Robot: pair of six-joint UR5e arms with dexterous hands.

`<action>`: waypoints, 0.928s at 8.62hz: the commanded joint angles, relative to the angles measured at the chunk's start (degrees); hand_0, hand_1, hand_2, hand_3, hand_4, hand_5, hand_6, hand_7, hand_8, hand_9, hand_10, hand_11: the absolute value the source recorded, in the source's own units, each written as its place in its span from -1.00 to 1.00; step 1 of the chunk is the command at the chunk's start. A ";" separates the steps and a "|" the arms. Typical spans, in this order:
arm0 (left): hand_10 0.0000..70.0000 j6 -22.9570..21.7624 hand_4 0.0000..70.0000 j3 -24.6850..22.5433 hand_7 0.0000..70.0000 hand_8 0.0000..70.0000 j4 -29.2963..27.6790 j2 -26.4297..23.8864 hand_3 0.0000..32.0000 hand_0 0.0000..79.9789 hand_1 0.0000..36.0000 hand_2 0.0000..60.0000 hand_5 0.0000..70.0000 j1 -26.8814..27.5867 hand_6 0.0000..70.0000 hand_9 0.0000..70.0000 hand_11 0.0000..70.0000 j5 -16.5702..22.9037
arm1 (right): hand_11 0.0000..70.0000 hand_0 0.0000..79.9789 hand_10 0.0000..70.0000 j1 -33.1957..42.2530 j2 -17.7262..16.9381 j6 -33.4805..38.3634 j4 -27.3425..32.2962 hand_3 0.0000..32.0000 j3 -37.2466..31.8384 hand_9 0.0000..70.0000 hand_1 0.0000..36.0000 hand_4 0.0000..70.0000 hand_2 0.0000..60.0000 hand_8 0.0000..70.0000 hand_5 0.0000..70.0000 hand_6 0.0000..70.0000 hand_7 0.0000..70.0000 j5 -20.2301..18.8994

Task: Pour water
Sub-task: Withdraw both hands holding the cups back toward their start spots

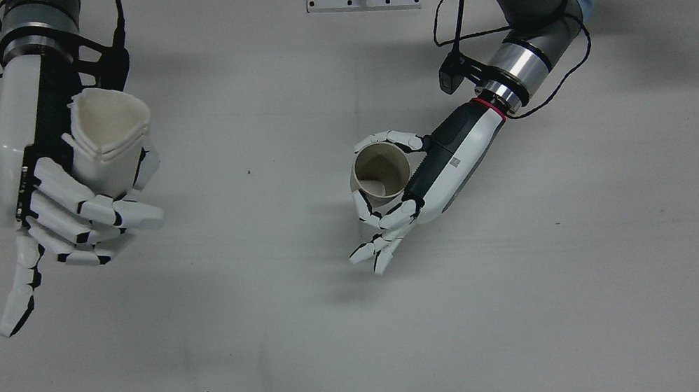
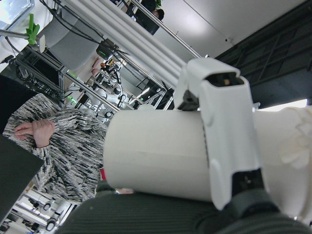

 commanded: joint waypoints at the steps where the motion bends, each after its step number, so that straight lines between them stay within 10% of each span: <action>1: -0.88 -0.12 -0.25 -5.68 -0.69 -0.93 -10.26 15.83 -1.00 1.00 1.00 1.00 1.00 -0.83 -0.62 -0.98 -0.69 0.00 | -0.87 1.00 -1.00 14.74 -10.96 28.88 0.06 -1.00 0.43 0.66 1.00 -0.06 1.00 0.23 -0.29 0.77 1.00 -8.65; 4: -0.87 -1.00 -0.23 -6.30 -0.67 -0.92 -20.29 28.76 -1.00 1.00 1.00 1.00 1.00 -3.89 -0.62 -0.98 -0.69 1.92 | -0.77 1.00 -0.94 29.16 -19.03 34.56 7.57 -1.00 -0.96 0.72 1.00 -0.40 1.00 0.28 -0.27 0.70 1.00 -23.66; 6: -0.87 -0.39 -0.21 -5.42 -0.67 -0.92 -25.13 32.31 -1.00 1.00 1.00 1.00 1.00 -14.84 -0.61 -0.98 -0.68 11.39 | -0.71 1.00 -0.89 30.34 -29.67 37.73 23.96 -1.00 -8.74 0.89 1.00 -0.42 1.00 0.40 -0.29 0.78 1.00 -24.76; 8: -0.86 -0.04 -0.22 -4.72 -0.68 -0.92 -28.39 33.72 -1.00 1.00 1.00 1.00 1.00 -23.11 -0.61 -0.98 -0.67 17.55 | -0.66 0.97 -0.84 30.08 -30.15 39.92 38.32 -1.00 -23.66 1.00 1.00 -0.49 1.00 0.51 -0.29 0.79 1.00 -24.59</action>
